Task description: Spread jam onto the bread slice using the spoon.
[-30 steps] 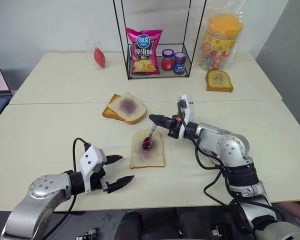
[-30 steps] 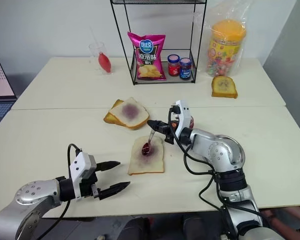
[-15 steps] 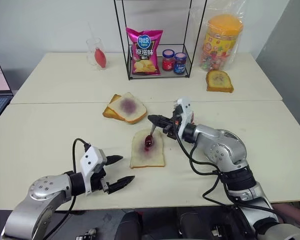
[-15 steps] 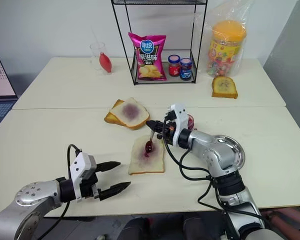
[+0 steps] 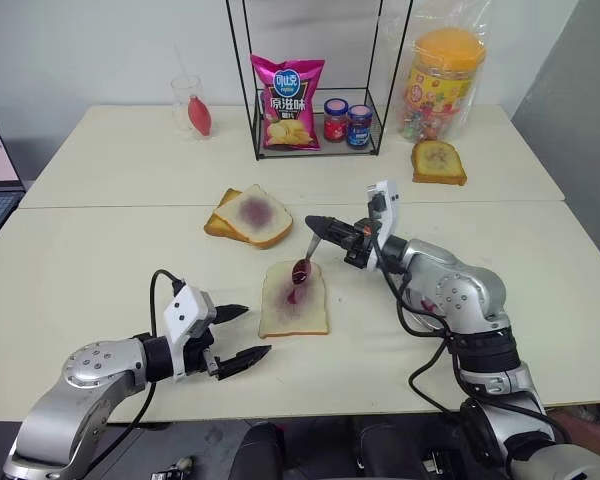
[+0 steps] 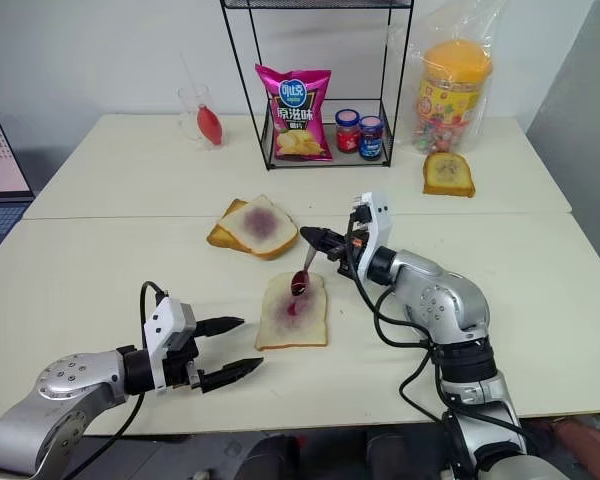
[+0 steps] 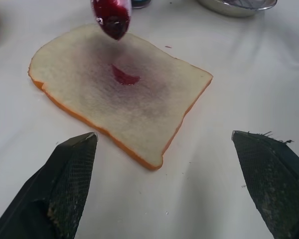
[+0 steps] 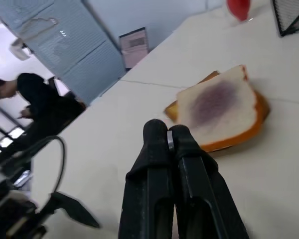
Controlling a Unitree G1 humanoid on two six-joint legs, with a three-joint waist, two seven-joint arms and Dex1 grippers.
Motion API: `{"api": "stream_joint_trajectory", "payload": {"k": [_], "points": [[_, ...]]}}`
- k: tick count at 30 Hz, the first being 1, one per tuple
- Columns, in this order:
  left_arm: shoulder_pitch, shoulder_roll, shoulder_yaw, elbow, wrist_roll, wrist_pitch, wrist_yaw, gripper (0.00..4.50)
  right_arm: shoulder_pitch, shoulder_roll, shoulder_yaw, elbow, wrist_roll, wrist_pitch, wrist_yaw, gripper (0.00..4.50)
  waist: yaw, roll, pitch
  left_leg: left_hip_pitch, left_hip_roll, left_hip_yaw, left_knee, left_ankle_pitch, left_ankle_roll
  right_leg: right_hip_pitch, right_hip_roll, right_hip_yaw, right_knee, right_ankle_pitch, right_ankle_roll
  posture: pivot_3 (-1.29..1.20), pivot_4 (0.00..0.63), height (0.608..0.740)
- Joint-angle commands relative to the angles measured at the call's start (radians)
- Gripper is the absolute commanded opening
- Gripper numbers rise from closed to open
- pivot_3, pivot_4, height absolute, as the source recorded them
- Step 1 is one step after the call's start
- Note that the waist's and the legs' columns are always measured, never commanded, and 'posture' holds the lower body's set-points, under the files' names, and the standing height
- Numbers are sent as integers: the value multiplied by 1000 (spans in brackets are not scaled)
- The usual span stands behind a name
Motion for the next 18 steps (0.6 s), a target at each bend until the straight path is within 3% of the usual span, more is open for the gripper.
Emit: {"api": "stream_joint_trajectory", "payload": {"k": [1,8,12,18], "points": [[-11,15,-2,-11,-2,-13,-7,4500,5,20,-28,-50,60,61,-20,33,0,0,0,0,0,0,0,0,0,0,0,0,0,0,0,0,150,740],[-11,17,-7,-10,-1,-11,-6,4500,28,29,72,-19,-30,3,22,33,-1,0,0,0,0,0,0,0,0,0,0,0,0,0,0,0,150,740],[-12,21,-7,-8,0,-16,-7,4500,14,1,165,28,-159,-133,99,33,-1,0,0,0,0,0,0,0,0,0,0,0,0,0,0,0,150,740],[-21,25,-11,2,3,-19,-7,4500,-15,-14,174,80,-253,-274,150,33,-1,0,0,0,0,0,0,0,0,0,0,-1,0,0,0,0,150,740]]}}
